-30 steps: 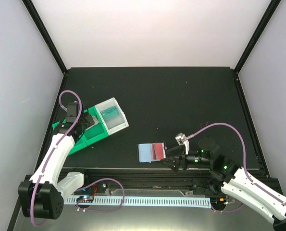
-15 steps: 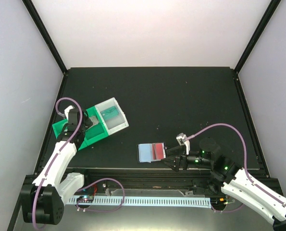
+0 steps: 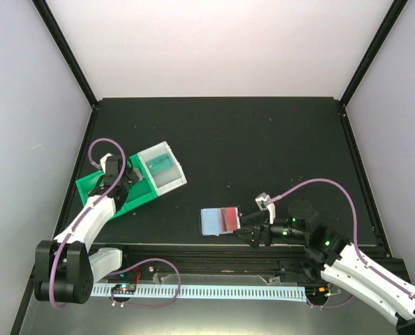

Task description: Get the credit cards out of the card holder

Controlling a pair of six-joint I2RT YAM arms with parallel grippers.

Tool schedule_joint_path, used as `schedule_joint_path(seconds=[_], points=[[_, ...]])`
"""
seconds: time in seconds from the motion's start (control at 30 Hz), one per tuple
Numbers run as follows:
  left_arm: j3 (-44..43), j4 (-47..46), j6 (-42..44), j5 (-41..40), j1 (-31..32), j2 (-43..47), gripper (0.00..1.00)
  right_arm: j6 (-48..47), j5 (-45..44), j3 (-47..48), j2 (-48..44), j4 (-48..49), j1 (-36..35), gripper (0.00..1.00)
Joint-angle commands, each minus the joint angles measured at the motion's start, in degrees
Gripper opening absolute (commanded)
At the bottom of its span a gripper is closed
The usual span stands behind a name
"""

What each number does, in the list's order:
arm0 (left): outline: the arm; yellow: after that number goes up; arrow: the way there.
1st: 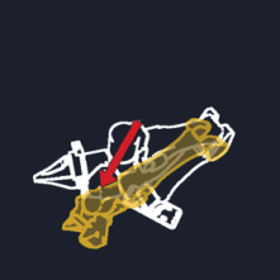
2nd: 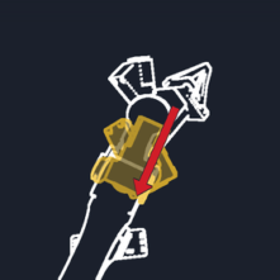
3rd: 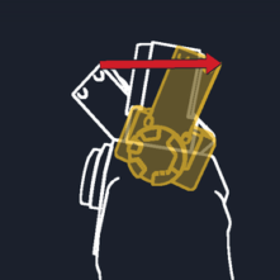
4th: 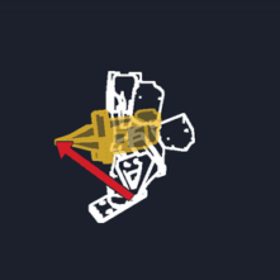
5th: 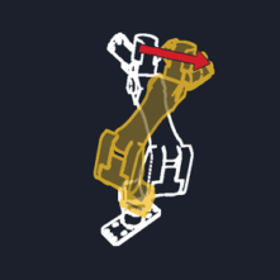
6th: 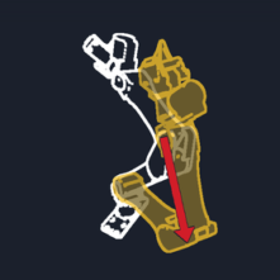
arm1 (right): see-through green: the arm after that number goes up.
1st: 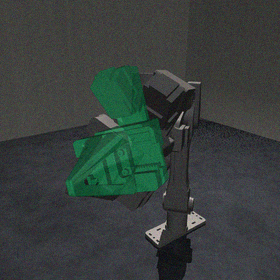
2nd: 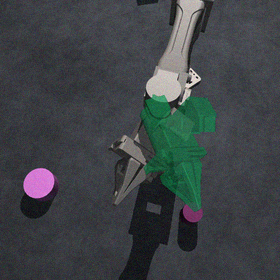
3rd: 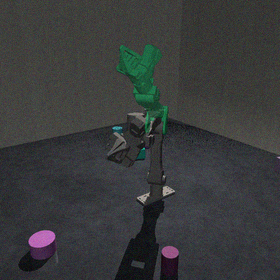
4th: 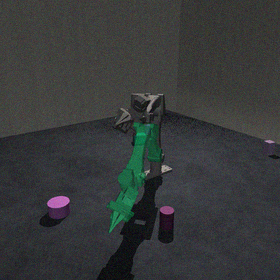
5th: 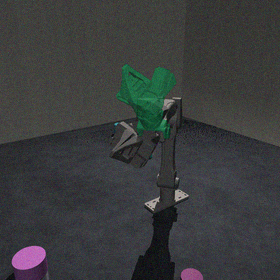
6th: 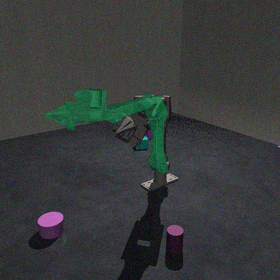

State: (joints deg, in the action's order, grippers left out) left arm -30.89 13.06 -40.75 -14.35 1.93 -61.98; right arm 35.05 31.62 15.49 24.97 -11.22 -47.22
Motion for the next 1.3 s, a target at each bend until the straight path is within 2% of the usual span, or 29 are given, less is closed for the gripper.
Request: schedule_joint_path(seconds=[0.0, 0.43, 0.77, 0.87, 1.03, 1.13, 1.27], points=[[-0.93, -2.35, -0.36, 0.69, -0.3, -2.04, 0.02, -0.2, -1.03, -0.03, 0.14, 0.39, -0.23, 1.0], [-1.93, -2.05, -0.04, 1.01, -0.27, -7.0, 0.15, -1.06, -2.41, 0.16, 0.09, -0.84, -0.24, 1.0], [-3.64, 0.94, 0.52, 1.08, -0.3, -5.08, 0.35, -0.55, -3.44, 0.19, 0.68, -1.41, -0.23, 1.0], [-4.39, 2.52, 1.03, 0.95, -0.28, -2.84, 0.42, -0.05, -3.41, 0.18, 1.24, -1.37, -0.24, 1.0], [-6.21, 6.88, 2.03, 0.62, -0.31, 0.97, 0.64, 0.92, -2.8, 0.13, 2.48, -0.56, -0.23, 1.0], [-7.57, 9.96, 2.98, 1.77, -0.29, 2.88, 0.75, 1.71, -5.38, 1.32, 3.7, -2.21, -0.24, 1.0], [-11.15, 15.37, 7.44, 7.99, -0.34, 4.06, 0.81, 2.54, -9.34, 2.71, 5.3, -4.64, -0.24, 1.0]])
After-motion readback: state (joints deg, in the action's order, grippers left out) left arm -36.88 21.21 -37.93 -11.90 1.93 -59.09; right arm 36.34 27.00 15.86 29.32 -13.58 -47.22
